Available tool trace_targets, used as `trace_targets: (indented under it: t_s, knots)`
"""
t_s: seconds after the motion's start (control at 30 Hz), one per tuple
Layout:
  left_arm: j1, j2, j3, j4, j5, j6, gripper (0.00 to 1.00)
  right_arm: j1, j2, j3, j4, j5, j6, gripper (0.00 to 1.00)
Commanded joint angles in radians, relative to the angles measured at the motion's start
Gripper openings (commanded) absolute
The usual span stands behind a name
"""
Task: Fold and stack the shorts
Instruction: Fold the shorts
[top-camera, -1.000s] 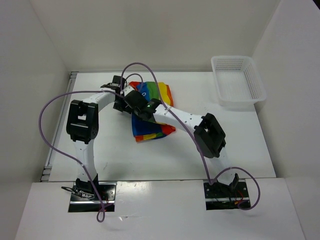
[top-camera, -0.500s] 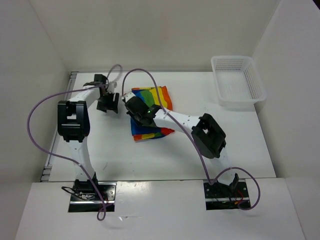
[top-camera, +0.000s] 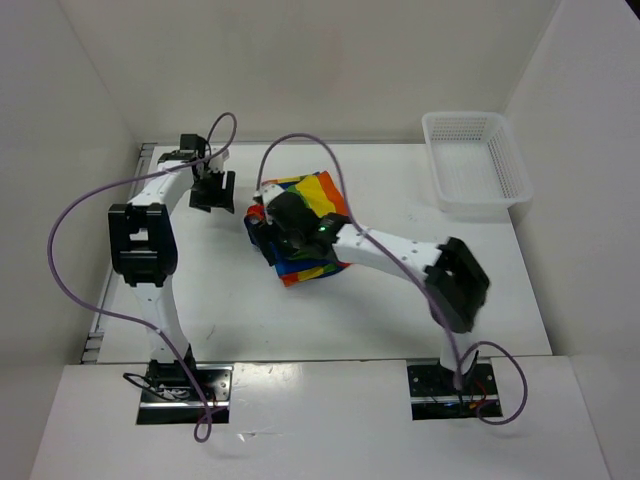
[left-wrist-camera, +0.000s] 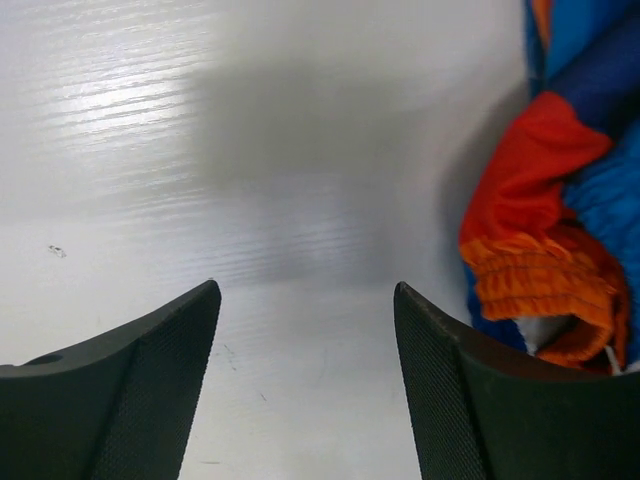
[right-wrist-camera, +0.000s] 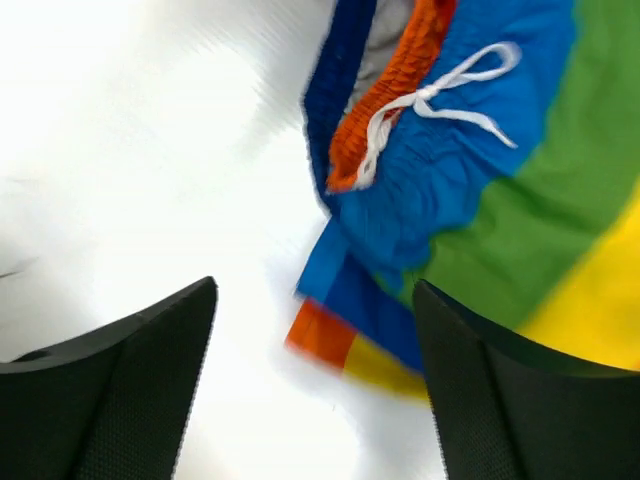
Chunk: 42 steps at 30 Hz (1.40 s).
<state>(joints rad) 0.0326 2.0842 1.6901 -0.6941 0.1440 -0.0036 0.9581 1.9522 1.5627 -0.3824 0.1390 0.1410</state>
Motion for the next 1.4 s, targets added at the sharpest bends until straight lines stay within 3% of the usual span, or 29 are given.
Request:
trace_targets:
  t_s: [0.0, 0.07, 0.2, 0.3, 0.43, 0.67, 0.83, 1.07, 1.23, 1.37]
  knots:
    - [-0.052, -0.101, 0.052, -0.06, 0.078, 0.004, 0.78, -0.03, -0.309, -0.12, 0.209, -0.036, 0.086, 0.82]
    - [-0.091, -0.139, 0.052, -0.071, 0.124, 0.004, 0.8, -0.085, -0.376, -0.226, 0.241, -0.004, 0.153, 0.73]
    - [-0.193, -0.158, 0.052, -0.071, 0.163, 0.004, 0.83, -0.203, -0.421, -0.338, 0.249, 0.036, 0.239, 0.34]
    - [-0.266, -0.144, 0.052, -0.058, 0.163, 0.004, 0.83, -0.266, -0.372, -0.371, 0.24, 0.036, 0.282, 0.16]
    - [-0.316, -0.106, 0.042, -0.016, 0.085, 0.004, 0.83, -0.266, -0.229, -0.382, 0.24, 0.085, 0.311, 0.0]
    - [-0.316, -0.021, -0.03, 0.068, -0.133, 0.004, 0.73, -0.275, -0.119, -0.418, 0.157, 0.047, 0.46, 0.0]
    - [-0.316, 0.011, -0.07, 0.104, -0.228, 0.004, 0.61, -0.275, -0.206, -0.575, 0.214, -0.007, 0.549, 0.0]
    - [-0.298, 0.025, -0.026, 0.157, -0.281, 0.004, 0.55, -0.275, -0.271, -0.616, 0.165, -0.03, 0.56, 0.0]
    - [-0.275, 0.037, 0.08, 0.119, -0.233, 0.004, 0.6, -0.275, -0.363, -0.627, 0.129, -0.019, 0.519, 0.0]
    - [-0.287, -0.081, 0.033, 0.119, -0.144, 0.004, 0.73, -0.288, -0.417, -0.538, 0.094, -0.01, 0.474, 0.12]
